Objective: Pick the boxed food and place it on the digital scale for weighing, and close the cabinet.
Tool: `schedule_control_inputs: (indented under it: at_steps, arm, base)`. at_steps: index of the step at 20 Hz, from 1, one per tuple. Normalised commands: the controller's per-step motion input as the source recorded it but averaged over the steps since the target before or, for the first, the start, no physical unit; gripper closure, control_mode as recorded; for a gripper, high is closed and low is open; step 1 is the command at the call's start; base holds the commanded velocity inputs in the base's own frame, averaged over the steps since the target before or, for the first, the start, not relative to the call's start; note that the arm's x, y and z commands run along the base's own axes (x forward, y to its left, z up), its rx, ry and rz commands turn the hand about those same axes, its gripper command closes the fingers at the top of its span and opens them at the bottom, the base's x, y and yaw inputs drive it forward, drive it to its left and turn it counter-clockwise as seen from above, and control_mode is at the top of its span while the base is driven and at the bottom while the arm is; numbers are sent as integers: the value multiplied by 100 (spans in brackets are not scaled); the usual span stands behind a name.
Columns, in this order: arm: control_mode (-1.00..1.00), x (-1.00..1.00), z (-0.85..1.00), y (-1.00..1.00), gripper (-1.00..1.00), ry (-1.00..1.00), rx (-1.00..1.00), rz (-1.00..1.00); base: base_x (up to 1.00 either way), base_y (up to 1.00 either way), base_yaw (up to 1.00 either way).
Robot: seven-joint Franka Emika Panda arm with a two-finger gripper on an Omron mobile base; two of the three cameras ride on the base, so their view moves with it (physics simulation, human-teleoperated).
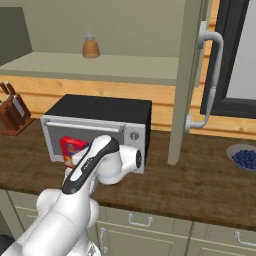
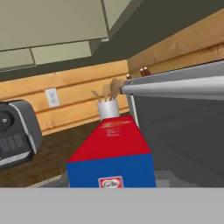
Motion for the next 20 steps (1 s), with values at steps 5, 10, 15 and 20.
schedule_control_inputs:
  at_steps: [5, 10, 15, 20]
  arm:
    - [-100, 25, -29, 0, 100, -2, 0, 0]
    - [-100, 18, -26, 0, 100, -3, 0, 0]
    - [-100, 15, -18, 0, 100, -9, 0, 0]
    - [-100, 12, -11, 0, 100, -10, 0, 0]
  base:
    - [0, 0, 0]
    - [0, 0, 0]
    - [0, 0, 0]
    - [0, 0, 0]
